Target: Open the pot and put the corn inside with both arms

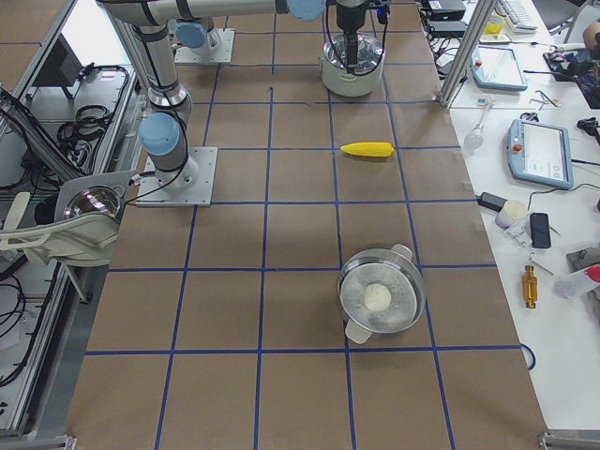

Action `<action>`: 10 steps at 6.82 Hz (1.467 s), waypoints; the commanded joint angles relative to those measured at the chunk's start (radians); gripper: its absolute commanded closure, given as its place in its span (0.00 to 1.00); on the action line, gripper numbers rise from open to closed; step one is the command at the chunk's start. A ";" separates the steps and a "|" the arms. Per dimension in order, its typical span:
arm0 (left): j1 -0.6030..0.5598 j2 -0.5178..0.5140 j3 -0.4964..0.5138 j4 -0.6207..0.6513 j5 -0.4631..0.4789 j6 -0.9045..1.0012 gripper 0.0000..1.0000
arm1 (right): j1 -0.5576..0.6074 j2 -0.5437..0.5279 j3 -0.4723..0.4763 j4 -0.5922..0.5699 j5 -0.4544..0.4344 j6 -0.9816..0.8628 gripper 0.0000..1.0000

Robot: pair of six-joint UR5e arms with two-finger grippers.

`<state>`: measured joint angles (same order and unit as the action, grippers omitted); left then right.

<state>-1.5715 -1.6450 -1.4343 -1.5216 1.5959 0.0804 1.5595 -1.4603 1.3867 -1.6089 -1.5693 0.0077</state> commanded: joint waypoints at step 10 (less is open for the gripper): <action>-0.007 0.004 0.006 0.042 0.029 -0.116 0.00 | -0.001 0.000 0.000 0.001 0.000 0.000 0.00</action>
<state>-1.5785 -1.6330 -1.4301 -1.5621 1.6340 -0.0190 1.5585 -1.4603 1.3872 -1.6076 -1.5693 0.0077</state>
